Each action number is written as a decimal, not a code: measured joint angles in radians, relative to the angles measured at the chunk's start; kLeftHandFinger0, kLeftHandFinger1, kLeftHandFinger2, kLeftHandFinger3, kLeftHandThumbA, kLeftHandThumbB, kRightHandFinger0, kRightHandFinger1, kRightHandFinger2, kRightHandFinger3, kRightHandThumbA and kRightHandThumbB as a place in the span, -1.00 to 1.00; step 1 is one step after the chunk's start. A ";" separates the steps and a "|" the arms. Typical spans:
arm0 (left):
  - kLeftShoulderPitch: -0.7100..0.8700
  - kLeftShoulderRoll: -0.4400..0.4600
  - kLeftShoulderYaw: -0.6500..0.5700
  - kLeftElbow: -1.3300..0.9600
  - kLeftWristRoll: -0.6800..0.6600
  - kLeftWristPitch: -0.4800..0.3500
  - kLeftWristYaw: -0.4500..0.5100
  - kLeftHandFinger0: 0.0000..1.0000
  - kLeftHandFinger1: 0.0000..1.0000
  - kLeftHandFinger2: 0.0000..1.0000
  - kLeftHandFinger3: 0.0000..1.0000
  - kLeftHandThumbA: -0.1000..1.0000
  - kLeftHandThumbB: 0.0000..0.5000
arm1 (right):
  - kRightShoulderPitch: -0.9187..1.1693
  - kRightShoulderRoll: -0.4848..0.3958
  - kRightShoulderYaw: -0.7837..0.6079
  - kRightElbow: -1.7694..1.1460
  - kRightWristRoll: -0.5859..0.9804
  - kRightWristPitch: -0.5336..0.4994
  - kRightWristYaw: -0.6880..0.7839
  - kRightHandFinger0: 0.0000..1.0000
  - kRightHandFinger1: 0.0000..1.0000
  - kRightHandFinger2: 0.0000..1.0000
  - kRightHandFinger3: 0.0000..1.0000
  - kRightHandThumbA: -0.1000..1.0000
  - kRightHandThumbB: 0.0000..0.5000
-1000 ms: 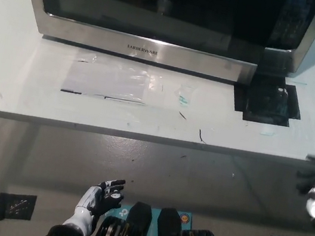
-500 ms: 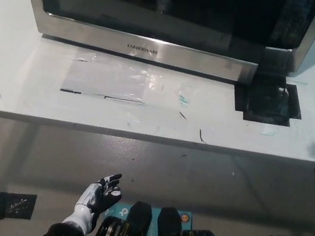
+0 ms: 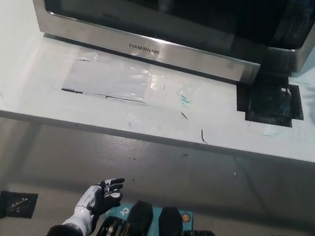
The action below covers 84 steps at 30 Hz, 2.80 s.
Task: A microwave is kept infront of the robot with its door slightly ajar. The robot uses its right hand to push the door towards the left to open it.
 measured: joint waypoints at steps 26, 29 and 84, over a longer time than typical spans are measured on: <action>0.000 0.003 -0.020 -0.014 0.004 -0.003 -0.014 0.91 0.83 0.83 0.57 -0.64 -0.29 | -0.177 0.099 0.107 0.469 -0.136 -0.161 -0.033 -0.52 -0.45 -0.31 0.11 -0.67 -0.23; 0.000 0.006 -0.020 -0.018 0.003 -0.003 -0.015 0.81 0.77 0.79 0.58 -0.68 -0.27 | -0.188 0.112 0.117 0.481 -0.157 -0.161 -0.046 -0.56 -0.50 -0.37 0.10 -0.50 -0.17; -0.029 0.008 -0.015 0.008 -0.001 0.006 -0.028 0.92 0.82 0.81 0.47 -0.68 -0.36 | 0.525 0.406 0.354 -0.522 -0.058 -0.058 0.110 -0.57 -0.47 -0.27 0.11 -0.68 -0.40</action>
